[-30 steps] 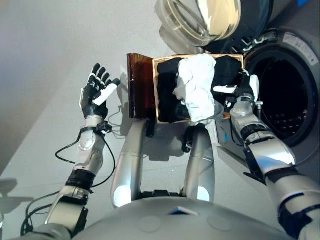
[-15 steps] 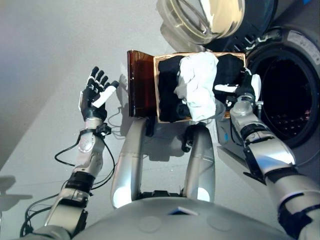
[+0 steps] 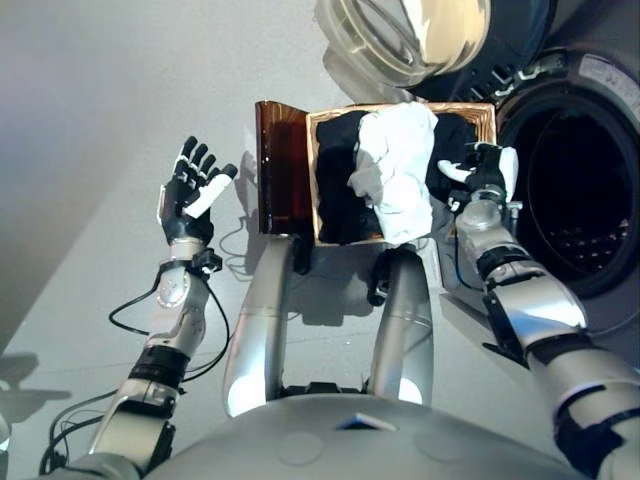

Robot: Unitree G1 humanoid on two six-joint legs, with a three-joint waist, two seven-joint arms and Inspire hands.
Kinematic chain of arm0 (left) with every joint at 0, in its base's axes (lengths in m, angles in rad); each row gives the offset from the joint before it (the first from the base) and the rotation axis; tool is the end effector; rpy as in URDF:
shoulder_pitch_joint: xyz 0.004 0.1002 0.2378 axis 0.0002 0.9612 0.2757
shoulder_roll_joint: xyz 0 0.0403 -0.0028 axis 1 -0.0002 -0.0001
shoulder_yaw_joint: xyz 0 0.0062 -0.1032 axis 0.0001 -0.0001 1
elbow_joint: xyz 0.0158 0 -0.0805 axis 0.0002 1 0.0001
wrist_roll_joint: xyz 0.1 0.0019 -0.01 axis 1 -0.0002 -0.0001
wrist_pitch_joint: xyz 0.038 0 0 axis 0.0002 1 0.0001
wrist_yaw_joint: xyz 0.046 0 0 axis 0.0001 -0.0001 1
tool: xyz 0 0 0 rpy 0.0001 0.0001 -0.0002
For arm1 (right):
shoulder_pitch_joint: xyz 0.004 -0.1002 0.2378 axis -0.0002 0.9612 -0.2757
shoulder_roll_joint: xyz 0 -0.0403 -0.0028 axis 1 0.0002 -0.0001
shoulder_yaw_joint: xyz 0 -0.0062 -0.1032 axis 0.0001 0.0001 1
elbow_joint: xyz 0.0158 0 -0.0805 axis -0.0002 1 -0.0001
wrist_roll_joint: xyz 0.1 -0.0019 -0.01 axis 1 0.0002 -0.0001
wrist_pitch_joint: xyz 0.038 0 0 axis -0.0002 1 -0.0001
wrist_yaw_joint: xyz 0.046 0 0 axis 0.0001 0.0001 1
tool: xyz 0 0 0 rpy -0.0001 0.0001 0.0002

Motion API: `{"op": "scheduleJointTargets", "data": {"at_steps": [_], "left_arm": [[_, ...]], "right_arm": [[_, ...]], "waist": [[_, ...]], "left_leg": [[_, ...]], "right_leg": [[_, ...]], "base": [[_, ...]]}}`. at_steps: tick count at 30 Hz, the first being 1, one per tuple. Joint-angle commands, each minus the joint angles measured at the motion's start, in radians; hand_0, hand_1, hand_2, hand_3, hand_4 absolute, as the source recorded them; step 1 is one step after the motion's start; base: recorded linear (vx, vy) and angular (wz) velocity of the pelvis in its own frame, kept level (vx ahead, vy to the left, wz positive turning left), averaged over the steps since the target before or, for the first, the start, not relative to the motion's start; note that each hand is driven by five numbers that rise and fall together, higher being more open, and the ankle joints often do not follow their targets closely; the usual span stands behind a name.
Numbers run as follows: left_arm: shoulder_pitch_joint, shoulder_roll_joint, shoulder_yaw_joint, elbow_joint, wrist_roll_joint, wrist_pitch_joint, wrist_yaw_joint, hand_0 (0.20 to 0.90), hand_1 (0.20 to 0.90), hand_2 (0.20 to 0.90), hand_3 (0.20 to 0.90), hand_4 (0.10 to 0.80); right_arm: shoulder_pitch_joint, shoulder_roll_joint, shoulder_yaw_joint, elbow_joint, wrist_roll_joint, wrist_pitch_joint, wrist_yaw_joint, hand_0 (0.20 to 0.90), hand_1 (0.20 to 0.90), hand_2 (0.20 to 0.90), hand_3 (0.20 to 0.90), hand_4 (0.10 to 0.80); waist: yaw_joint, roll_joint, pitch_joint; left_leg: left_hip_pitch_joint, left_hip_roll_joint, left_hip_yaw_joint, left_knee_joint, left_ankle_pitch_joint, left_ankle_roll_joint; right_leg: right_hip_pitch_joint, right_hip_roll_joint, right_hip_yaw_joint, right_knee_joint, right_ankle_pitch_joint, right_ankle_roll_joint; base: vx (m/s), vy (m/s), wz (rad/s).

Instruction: Pick up the clothes and place them into the washing machine

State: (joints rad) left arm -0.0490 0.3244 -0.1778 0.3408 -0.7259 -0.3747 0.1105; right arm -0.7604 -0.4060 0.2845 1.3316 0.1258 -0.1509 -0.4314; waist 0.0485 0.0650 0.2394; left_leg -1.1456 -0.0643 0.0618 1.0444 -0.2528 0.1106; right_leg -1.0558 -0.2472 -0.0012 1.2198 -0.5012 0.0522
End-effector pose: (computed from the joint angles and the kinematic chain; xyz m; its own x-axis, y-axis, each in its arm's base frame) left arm 0.2028 0.2016 0.0105 0.9852 0.1703 -0.0204 -0.1666 0.9222 -0.3490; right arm 0.3018 -0.2385 0.0345 0.8461 -0.5043 -0.1725 0.3327 0.7525 -0.5683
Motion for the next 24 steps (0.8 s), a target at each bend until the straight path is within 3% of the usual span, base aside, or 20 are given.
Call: {"op": "scheduleJointTargets", "data": {"at_steps": [1, 13, 19, 24], "left_arm": [[-0.007, 0.015, 0.04, -0.126, 0.013, -0.069, -0.006, 0.9, 0.9, 0.9, 0.9, 0.8], [-0.013, 0.014, 0.052, -0.105, 0.022, -0.074, -0.001, 0.9, 0.9, 0.9, 0.9, 0.8], [-0.01, 0.007, 0.082, -0.076, 0.01, -0.083, 0.007, 0.9, 0.9, 0.9, 0.9, 0.8], [-0.01, -0.005, 0.105, -0.05, -0.005, -0.088, 0.004, 0.9, 0.9, 0.9, 0.9, 0.8]], "right_arm": [[-0.022, 0.005, 0.024, 0.004, -0.022, -0.033, 0.009, 0.2, 0.2, 0.2, 0.2, 0.3], [-0.013, -0.024, -0.015, -0.005, -0.005, -0.038, -0.014, 0.2, 0.2, 0.2, 0.2, 0.3], [0.04, -0.016, -0.144, -0.117, 0.255, -0.142, 0.013, 0.2, 0.2, 0.2, 0.2, 0.3], [0.115, -0.001, -0.17, -0.239, 0.349, -0.202, 0.058, 0.2, 0.2, 0.2, 0.2, 0.3]], "waist": [[0.024, -0.003, -0.028], [0.013, -0.009, -0.032], [-0.012, -0.02, -0.033], [-0.033, -0.033, -0.035]], "left_leg": [[0.065, 0.018, -0.015, 0.12, -0.193, -0.018], [0.092, 0.02, -0.009, 0.071, -0.183, -0.017], [0.16, 0.023, 0.001, -0.068, -0.131, -0.025], [0.236, 0.025, 0.009, -0.203, -0.081, -0.032]], "right_leg": [[-0.029, 0.029, 0.017, -0.05, 0.148, -0.067], [-0.011, 0.028, 0.018, -0.09, 0.167, -0.058], [0.049, 0.043, 0.001, -0.233, 0.227, -0.039], [0.109, 0.063, -0.005, -0.349, 0.287, -0.021]], "base": [[0.0, 0.0, 0.0], [0.0, 0.0, 0.0], [0.003, -0.001, -0.01], [0.015, -0.002, -0.13]]}}
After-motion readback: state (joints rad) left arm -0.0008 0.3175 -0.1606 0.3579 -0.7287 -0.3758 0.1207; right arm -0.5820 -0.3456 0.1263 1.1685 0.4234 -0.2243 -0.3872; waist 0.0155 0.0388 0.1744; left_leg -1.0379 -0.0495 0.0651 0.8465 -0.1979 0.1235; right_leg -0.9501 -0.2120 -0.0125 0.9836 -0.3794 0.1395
